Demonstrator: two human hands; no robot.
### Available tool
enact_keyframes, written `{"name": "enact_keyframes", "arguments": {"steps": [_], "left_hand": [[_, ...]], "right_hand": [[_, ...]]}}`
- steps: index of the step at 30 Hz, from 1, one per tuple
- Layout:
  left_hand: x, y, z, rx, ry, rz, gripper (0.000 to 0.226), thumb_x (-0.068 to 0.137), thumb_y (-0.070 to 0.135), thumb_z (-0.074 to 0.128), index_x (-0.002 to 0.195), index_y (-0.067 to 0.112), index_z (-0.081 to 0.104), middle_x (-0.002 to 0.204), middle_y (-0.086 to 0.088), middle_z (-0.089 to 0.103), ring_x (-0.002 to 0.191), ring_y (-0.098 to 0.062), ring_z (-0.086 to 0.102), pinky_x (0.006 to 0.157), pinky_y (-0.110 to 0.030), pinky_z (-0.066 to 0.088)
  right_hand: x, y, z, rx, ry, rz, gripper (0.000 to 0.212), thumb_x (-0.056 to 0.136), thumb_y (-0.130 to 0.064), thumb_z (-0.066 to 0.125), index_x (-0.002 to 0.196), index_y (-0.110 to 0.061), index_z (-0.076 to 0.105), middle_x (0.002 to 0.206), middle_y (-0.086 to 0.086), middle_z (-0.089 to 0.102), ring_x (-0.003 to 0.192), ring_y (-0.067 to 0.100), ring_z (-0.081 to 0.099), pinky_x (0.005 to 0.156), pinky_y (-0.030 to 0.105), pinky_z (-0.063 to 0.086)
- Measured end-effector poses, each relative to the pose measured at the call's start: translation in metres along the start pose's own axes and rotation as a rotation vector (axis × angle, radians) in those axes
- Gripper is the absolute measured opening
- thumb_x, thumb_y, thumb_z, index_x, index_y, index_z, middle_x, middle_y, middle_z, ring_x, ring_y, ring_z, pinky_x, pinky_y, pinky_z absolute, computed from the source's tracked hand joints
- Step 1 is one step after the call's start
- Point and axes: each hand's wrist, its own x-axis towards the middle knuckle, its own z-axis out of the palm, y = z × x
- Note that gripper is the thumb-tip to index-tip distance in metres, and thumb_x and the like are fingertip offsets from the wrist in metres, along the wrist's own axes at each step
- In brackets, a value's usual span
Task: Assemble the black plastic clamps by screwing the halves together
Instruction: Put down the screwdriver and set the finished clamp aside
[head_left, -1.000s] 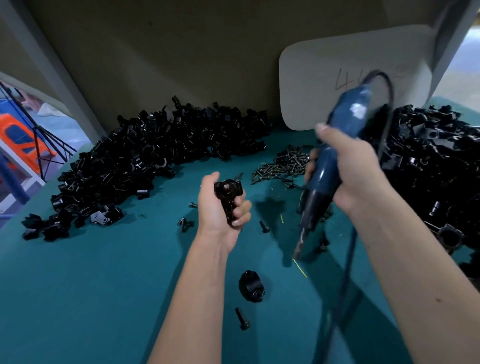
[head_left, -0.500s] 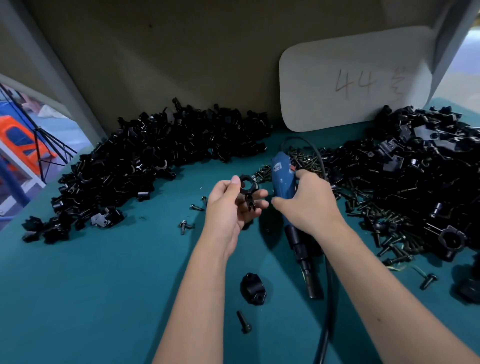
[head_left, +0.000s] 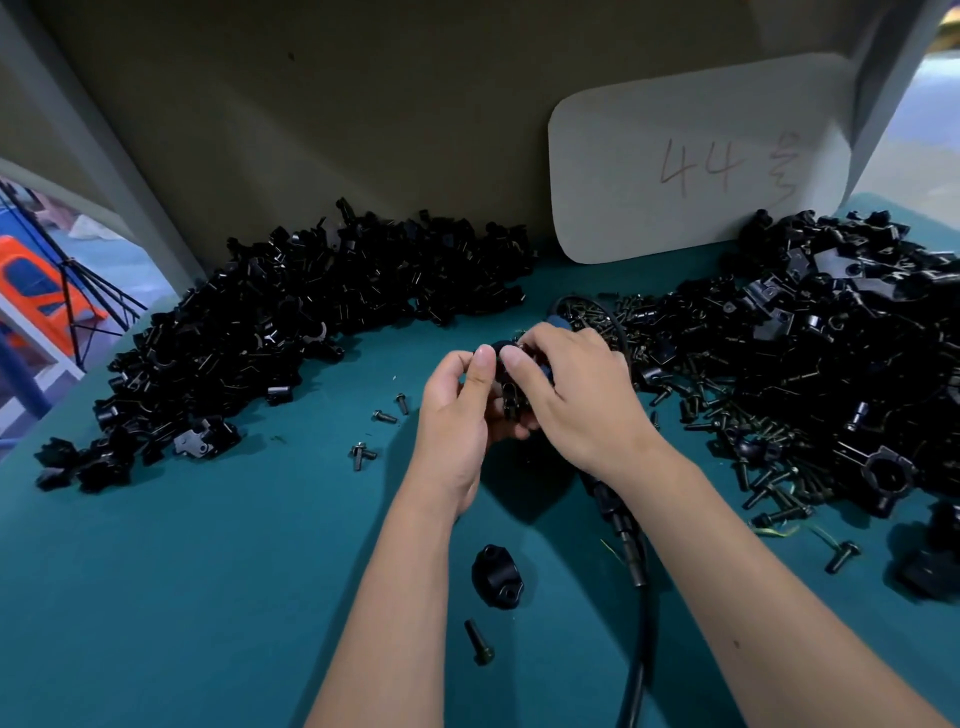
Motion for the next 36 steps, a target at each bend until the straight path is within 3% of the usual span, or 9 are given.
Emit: {"name": "enact_keyframes", "arguments": {"steps": [3,5,8,14,18,23,26,32,36], "left_hand": [[-0.003,-0.001,-0.002,0.086,0.041,0.072,0.049,0.096,0.051,0.058,0.105,0.004,0.061,0.087,-0.014,0.067,0.072,-0.021,0.069,0.054,-0.032,0.056],[-0.004,0.0,-0.005,0.061,0.055,0.103,0.037,0.09,0.047,0.069,0.108,0.014,0.066,0.104,-0.013,0.07,0.089,-0.017,0.072,0.061,-0.036,0.06],[-0.004,0.004,-0.012,-0.053,0.003,0.082,0.036,0.087,0.036,0.077,0.119,0.022,0.071,0.124,-0.018,0.067,0.108,-0.026,0.072,0.07,-0.043,0.062],[-0.002,0.006,-0.01,-0.113,0.048,0.066,0.028,0.085,0.027,0.075,0.109,0.014,0.071,0.108,-0.011,0.072,0.084,-0.024,0.076,0.066,-0.034,0.06],[0.002,0.004,-0.008,-0.118,0.052,0.066,0.02,0.092,0.014,0.07,0.11,0.006,0.067,0.101,-0.009,0.071,0.073,-0.016,0.073,0.066,-0.029,0.06],[0.001,0.005,-0.002,-0.152,0.064,0.03,0.029,0.096,0.009,0.065,0.119,-0.008,0.06,0.108,-0.022,0.066,0.082,-0.029,0.067,0.073,-0.034,0.062],[-0.001,0.005,0.004,-0.221,0.083,0.014,0.031,0.09,0.019,0.07,0.113,-0.002,0.065,0.104,-0.021,0.06,0.092,-0.033,0.052,0.072,-0.032,0.061],[0.002,0.005,0.009,-0.135,0.123,0.036,0.035,0.085,0.032,0.074,0.108,0.006,0.071,0.091,-0.004,0.076,0.076,-0.014,0.072,0.066,-0.031,0.061],[0.002,0.002,0.017,0.192,0.212,0.192,0.023,0.098,0.027,0.071,0.118,0.017,0.071,0.1,0.011,0.075,0.086,0.002,0.071,0.071,-0.019,0.057]], "right_hand": [[0.0,0.004,0.0,0.087,0.039,-0.028,0.035,0.102,-0.055,0.042,0.101,-0.027,0.064,0.096,-0.013,0.063,0.102,0.018,0.055,0.095,0.05,0.041],[0.001,0.007,-0.001,0.21,0.083,-0.079,0.022,0.101,-0.046,0.057,0.1,-0.026,0.066,0.094,-0.013,0.064,0.094,0.016,0.06,0.092,0.052,0.047],[0.001,0.009,-0.003,0.363,0.105,-0.112,0.02,0.097,-0.041,0.069,0.097,-0.021,0.071,0.089,-0.008,0.069,0.084,0.015,0.064,0.081,0.045,0.052],[0.002,0.012,-0.01,0.509,-0.017,-0.097,0.013,0.097,-0.031,0.072,0.096,-0.018,0.074,0.079,-0.004,0.076,0.079,0.013,0.072,0.08,0.035,0.057],[0.004,0.013,-0.007,0.621,0.007,-0.048,0.011,0.095,-0.025,0.075,0.09,-0.015,0.075,0.076,-0.002,0.076,0.073,0.011,0.071,0.075,0.034,0.057],[0.005,0.014,-0.005,0.709,0.03,0.014,0.016,0.091,-0.022,0.08,0.079,-0.015,0.073,0.067,-0.002,0.071,0.064,0.01,0.063,0.073,0.036,0.053],[0.004,0.016,-0.008,0.65,0.039,-0.034,0.017,0.094,-0.028,0.076,0.082,-0.016,0.076,0.069,-0.002,0.072,0.065,0.007,0.061,0.07,0.033,0.051],[0.004,0.012,-0.011,0.644,0.066,-0.044,0.016,0.096,-0.024,0.074,0.111,-0.018,0.074,0.095,0.009,0.074,0.085,0.027,0.071,0.085,0.05,0.057],[0.004,0.016,-0.018,0.551,0.148,0.016,0.017,0.091,-0.023,0.078,0.108,-0.022,0.076,0.093,0.006,0.074,0.087,0.02,0.069,0.086,0.041,0.056]]}}
